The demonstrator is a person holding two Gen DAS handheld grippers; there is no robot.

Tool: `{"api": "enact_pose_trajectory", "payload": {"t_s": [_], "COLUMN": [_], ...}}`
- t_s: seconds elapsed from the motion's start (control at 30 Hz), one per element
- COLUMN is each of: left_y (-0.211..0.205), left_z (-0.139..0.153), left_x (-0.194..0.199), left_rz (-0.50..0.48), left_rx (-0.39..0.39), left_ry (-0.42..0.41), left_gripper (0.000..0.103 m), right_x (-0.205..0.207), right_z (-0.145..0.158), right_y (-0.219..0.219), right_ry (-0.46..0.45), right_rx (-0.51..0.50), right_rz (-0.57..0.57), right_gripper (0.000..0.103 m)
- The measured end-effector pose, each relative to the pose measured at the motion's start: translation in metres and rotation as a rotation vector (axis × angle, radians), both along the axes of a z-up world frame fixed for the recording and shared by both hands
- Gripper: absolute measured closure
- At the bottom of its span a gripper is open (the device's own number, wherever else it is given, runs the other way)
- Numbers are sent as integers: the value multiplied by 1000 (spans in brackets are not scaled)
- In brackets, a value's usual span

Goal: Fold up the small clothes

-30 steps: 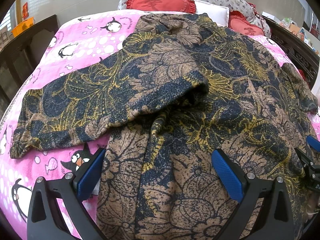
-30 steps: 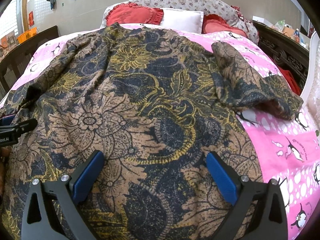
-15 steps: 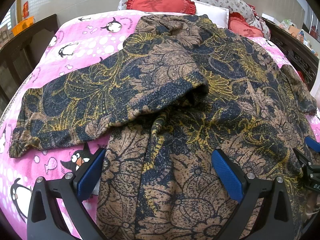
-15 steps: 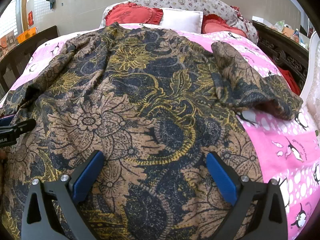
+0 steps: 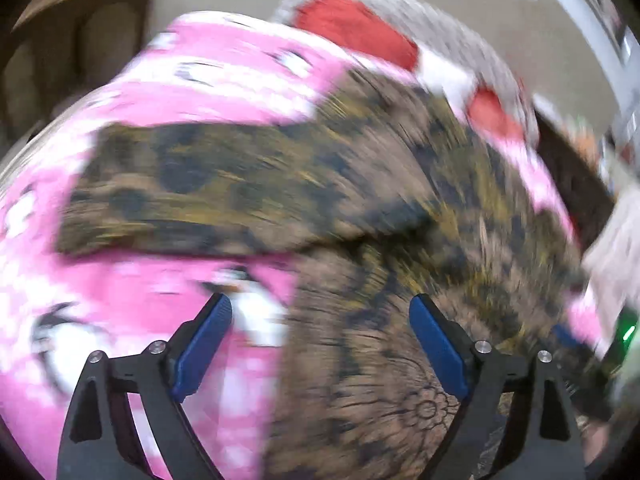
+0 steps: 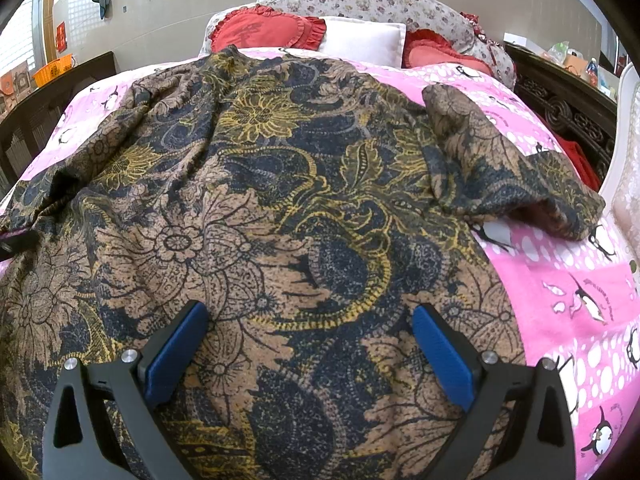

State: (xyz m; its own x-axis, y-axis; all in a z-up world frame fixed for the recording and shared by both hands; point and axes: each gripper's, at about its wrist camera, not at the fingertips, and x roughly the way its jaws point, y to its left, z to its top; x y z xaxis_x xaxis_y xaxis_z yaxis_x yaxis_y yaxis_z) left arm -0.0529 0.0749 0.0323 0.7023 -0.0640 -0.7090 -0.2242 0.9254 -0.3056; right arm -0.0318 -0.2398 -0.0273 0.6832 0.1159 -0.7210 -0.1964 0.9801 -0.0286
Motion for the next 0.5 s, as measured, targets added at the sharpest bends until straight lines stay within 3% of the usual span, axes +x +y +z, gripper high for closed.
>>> {"api": "enact_pose_trajectory", "payload": {"t_s": [0.1, 0.2, 0.27, 0.5], "left_y": [49, 101, 124, 153], "left_z": [6, -6, -19, -36], "left_x": [-22, -44, -44, -12], "left_rz": [118, 230, 237, 293], "left_rx": [-104, -354, -498, -579], "left_ry": [-23, -38, -41, -43], "left_gripper": [28, 28, 29, 29], "right_x": [0, 0, 0, 0], "right_z": [0, 0, 0, 0], "right_y": [0, 0, 0, 0], "right_ry": [0, 0, 0, 0], "right_rx": [0, 1, 0, 1], "right_rz": [0, 0, 0, 0], "right_gripper": [0, 0, 0, 0]}}
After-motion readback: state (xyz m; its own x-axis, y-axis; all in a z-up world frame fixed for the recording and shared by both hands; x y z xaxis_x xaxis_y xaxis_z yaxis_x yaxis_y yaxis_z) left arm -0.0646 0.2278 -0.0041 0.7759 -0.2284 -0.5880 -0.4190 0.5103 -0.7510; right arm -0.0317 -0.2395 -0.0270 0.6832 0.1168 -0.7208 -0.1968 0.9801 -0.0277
